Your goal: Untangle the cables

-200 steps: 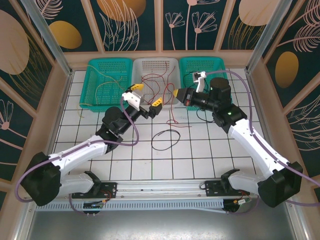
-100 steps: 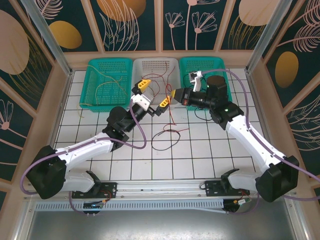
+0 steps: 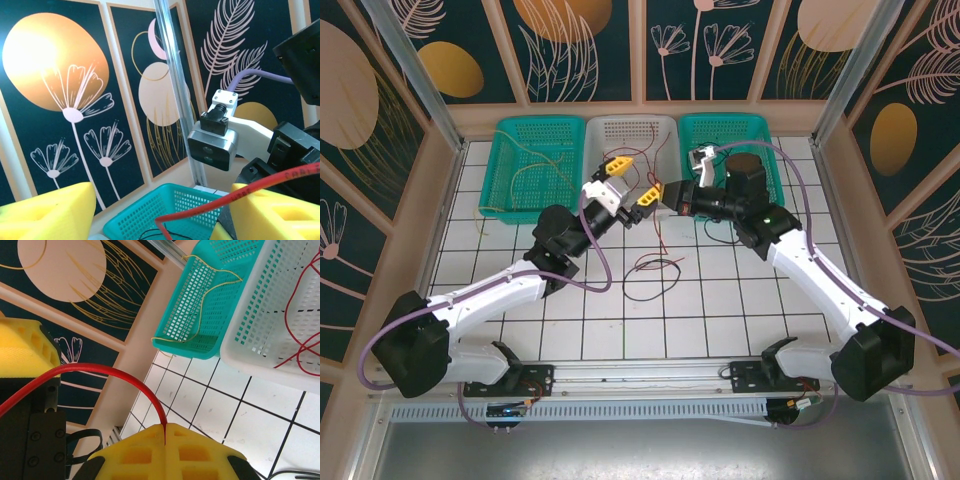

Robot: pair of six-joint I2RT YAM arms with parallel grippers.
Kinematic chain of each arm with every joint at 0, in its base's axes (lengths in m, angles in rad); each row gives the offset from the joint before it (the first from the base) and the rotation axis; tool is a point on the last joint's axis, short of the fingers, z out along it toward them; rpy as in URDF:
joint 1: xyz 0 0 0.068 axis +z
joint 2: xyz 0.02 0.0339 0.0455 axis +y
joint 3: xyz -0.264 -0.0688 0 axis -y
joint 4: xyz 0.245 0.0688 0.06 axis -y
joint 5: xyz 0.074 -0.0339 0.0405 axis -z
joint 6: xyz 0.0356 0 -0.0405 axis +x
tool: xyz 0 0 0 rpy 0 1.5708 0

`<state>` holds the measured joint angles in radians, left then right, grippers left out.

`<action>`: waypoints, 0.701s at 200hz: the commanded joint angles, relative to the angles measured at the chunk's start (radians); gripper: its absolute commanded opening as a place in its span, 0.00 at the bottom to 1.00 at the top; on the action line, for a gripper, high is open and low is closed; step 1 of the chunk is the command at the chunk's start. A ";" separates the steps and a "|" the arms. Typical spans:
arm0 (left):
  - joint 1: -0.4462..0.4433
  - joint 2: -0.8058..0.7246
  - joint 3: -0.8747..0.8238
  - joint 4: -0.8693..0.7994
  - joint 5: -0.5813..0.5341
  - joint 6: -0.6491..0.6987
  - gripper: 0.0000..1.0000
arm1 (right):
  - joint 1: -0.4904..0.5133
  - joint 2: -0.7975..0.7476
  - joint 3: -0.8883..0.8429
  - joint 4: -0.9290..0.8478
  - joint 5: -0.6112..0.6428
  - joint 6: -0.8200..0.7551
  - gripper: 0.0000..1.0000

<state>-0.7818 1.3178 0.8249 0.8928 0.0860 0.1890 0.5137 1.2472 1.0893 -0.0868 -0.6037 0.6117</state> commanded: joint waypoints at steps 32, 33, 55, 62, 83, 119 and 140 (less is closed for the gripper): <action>-0.004 0.009 0.066 -0.084 0.049 -0.070 0.39 | 0.028 -0.012 -0.017 0.041 -0.007 0.006 0.00; -0.004 0.010 0.068 -0.086 0.050 -0.072 0.39 | 0.028 -0.012 -0.017 0.042 -0.007 0.006 0.00; -0.003 0.009 0.083 -0.113 0.092 -0.115 0.21 | 0.028 -0.013 -0.023 0.051 -0.001 0.013 0.00; -0.004 0.008 0.090 -0.122 0.107 -0.127 0.14 | 0.028 -0.012 -0.022 0.051 0.004 0.012 0.00; -0.004 0.003 0.128 -0.192 0.161 -0.170 0.00 | 0.028 -0.020 -0.025 0.042 0.035 0.007 0.00; -0.002 0.041 0.315 -0.479 0.266 -0.269 0.00 | 0.028 -0.051 -0.003 -0.036 0.193 -0.041 0.00; 0.003 0.056 0.389 -0.636 0.181 -0.320 0.00 | 0.028 -0.084 0.010 -0.065 0.274 -0.075 0.00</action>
<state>-0.7811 1.3697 1.1149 0.4503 0.2653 -0.0383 0.5369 1.2114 1.0756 -0.0952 -0.4778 0.5896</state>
